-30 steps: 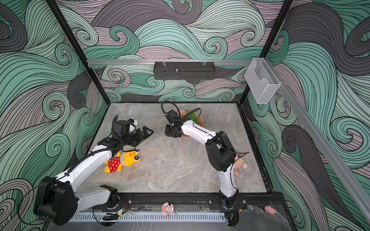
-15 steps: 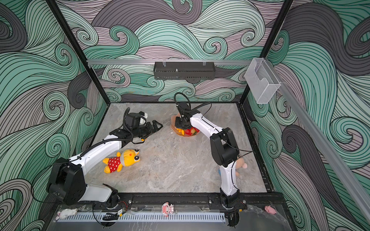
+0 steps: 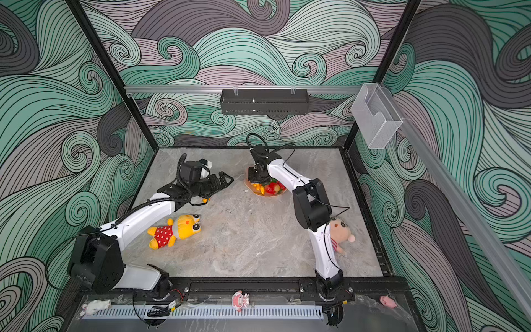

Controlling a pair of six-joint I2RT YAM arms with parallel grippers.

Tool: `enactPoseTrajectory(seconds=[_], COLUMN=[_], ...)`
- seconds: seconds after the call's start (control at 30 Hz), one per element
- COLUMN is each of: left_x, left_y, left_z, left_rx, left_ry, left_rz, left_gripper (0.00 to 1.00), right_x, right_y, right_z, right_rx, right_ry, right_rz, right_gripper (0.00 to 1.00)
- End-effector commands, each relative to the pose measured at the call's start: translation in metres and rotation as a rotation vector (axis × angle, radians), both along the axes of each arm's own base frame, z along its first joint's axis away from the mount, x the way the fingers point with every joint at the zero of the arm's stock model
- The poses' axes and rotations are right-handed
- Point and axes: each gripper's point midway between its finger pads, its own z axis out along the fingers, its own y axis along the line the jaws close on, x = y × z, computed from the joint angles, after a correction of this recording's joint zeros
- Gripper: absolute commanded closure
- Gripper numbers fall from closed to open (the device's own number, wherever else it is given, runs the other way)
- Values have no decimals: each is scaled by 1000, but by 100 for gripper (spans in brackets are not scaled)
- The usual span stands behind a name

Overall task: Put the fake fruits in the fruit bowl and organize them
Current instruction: 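Lower the yellow fruit into the bowl and open the right gripper, then move the open right gripper back to the last yellow fruit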

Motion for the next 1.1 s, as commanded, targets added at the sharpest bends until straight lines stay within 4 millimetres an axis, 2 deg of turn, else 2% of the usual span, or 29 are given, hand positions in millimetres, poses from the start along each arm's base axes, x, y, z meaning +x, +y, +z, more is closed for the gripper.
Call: enactPoseTrajectory(seconds=[0.0, 0.23, 0.43, 0.63, 0.8, 1.07], left_x=[5, 4, 3, -2, -15, -42], left_y=[-3, -2, -1, 9, 31, 78], left_z=[11, 9, 7, 16, 23, 33], left_rx=[7, 14, 20, 53, 125, 168], left_ry=[-40, -34, -31, -52, -56, -121], left_rz=[-11, -12, -10, 13, 61, 162], left_gripper=[1, 1, 1, 1, 1, 1], right_x=[-3, -5, -4, -3, -10, -31], right_y=[-1, -1, -1, 0, 13, 41], right_z=[-3, -6, -1, 25, 51, 69], right_rx=[-12, -14, -11, 7, 36, 69], right_ry=[25, 34, 24, -44, -141, -247], right_rz=[16, 13, 15, 28, 77, 135], right_gripper=[73, 70, 70, 69, 68, 61])
